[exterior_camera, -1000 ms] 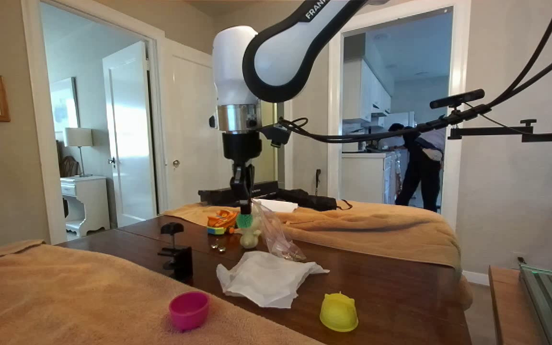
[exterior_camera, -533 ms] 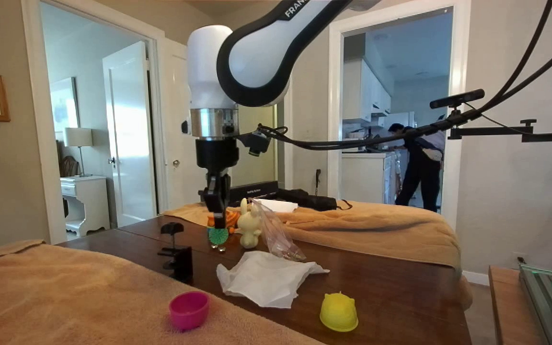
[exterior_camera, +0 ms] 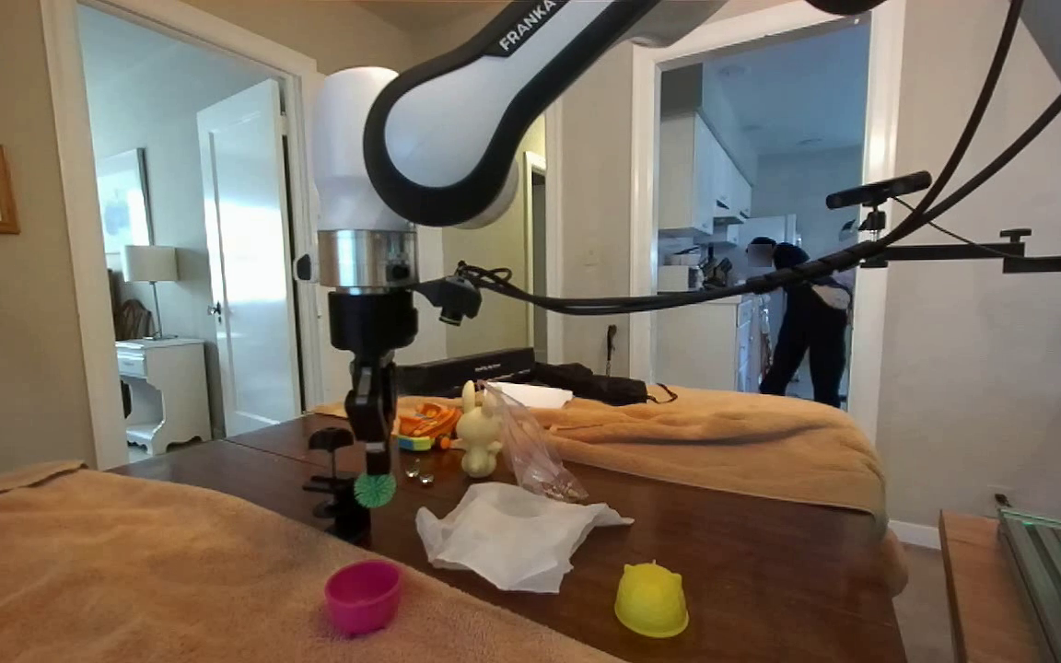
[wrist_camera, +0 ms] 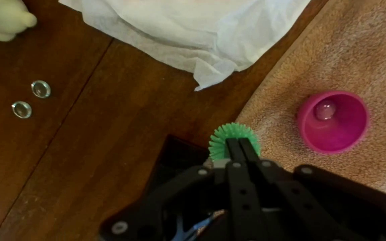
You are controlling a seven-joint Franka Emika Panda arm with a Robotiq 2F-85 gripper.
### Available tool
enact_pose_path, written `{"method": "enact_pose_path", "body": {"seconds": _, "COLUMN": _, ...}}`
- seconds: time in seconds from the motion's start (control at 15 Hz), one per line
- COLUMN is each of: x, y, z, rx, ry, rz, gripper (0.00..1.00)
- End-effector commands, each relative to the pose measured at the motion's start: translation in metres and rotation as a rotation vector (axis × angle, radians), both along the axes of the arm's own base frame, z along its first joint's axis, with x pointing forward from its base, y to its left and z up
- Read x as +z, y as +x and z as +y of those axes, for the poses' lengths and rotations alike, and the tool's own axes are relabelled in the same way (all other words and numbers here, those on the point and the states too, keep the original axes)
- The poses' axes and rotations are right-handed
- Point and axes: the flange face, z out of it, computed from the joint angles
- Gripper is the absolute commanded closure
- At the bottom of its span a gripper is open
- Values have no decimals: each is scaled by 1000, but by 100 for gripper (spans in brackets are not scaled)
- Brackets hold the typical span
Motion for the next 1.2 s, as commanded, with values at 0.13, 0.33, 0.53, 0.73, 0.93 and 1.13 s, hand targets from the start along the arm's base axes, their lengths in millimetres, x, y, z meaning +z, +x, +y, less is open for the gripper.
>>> {"method": "enact_pose_path", "body": {"seconds": 0.13, "x": -14, "y": 9, "z": 42, "rx": 93, "ry": 21, "rz": 105, "gripper": 99}}
{"method": "enact_pose_path", "body": {"seconds": 0.33, "x": -8, "y": 2, "z": 62, "rx": 123, "ry": 18, "rz": 171, "gripper": 99}}
{"method": "enact_pose_path", "body": {"seconds": 0.53, "x": 1, "y": -2, "z": 76, "rx": 141, "ry": -3, "rz": 205, "gripper": 99}}
{"method": "enact_pose_path", "body": {"seconds": 0.73, "x": 6, "y": -3, "z": 83, "rx": 153, "ry": -21, "rz": 219, "gripper": 99}}
{"method": "enact_pose_path", "body": {"seconds": 0.93, "x": 5, "y": -4, "z": 84, "rx": 165, "ry": -42, "rz": 252, "gripper": 99}}
{"method": "enact_pose_path", "body": {"seconds": 1.13, "x": 0, "y": -7, "z": 83, "rx": 178, "ry": -66, "rz": 288, "gripper": 99}}
